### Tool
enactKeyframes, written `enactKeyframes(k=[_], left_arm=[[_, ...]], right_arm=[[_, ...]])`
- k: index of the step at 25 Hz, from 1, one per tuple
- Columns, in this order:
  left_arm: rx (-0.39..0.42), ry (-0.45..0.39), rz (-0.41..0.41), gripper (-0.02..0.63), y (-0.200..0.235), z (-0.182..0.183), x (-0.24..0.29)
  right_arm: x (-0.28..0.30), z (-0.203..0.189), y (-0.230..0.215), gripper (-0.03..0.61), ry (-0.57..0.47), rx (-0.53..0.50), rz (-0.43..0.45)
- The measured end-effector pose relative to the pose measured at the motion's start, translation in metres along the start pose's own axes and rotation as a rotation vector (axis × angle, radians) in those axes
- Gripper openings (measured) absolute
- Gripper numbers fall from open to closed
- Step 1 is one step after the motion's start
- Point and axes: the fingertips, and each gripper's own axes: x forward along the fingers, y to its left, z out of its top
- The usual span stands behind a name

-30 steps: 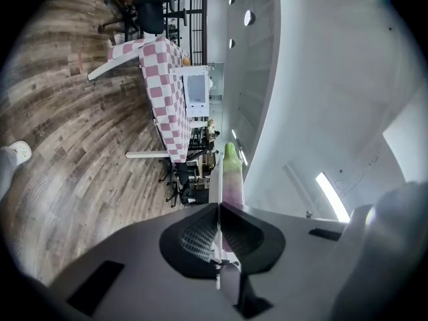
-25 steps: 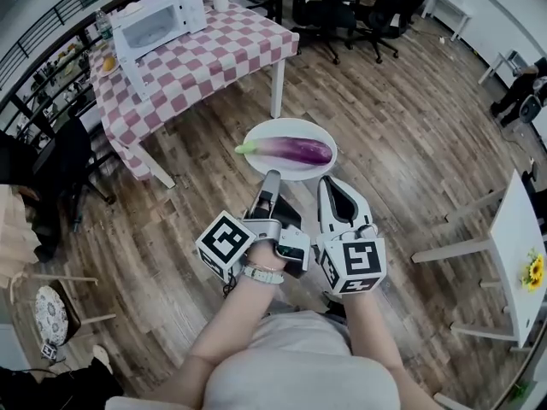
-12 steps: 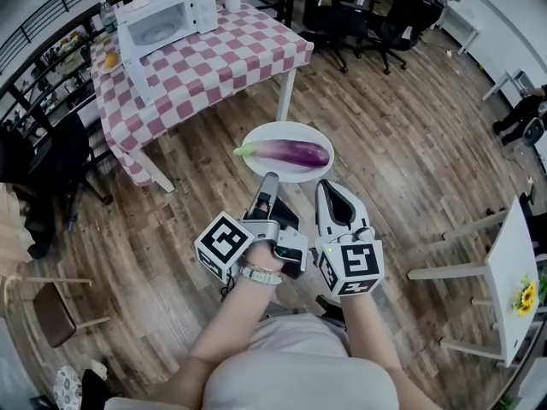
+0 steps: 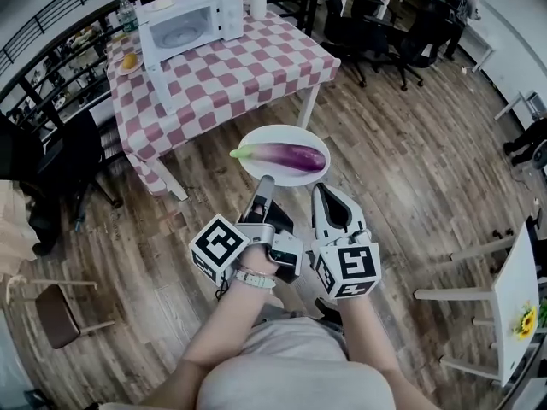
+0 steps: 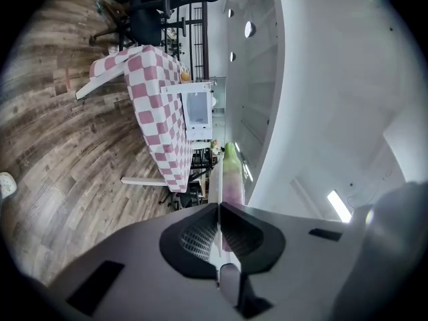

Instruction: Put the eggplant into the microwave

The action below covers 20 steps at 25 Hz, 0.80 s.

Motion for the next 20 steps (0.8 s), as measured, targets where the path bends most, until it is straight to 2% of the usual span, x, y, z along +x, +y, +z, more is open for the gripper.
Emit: enactKeyframes(k=[7, 20], left_arm=[[0.004, -0.03, 0.006, 0.015, 0.004, 0.046, 0.001], [-0.006, -0.106, -0.012, 0.015, -0.002, 0.093, 0.022]], right_arm=[[0.036, 0.003, 0.029, 0.023, 0.003, -0.007, 0.043], [0.081, 0.016, 0.053, 0.024, -0.019, -0.034, 0.131]])
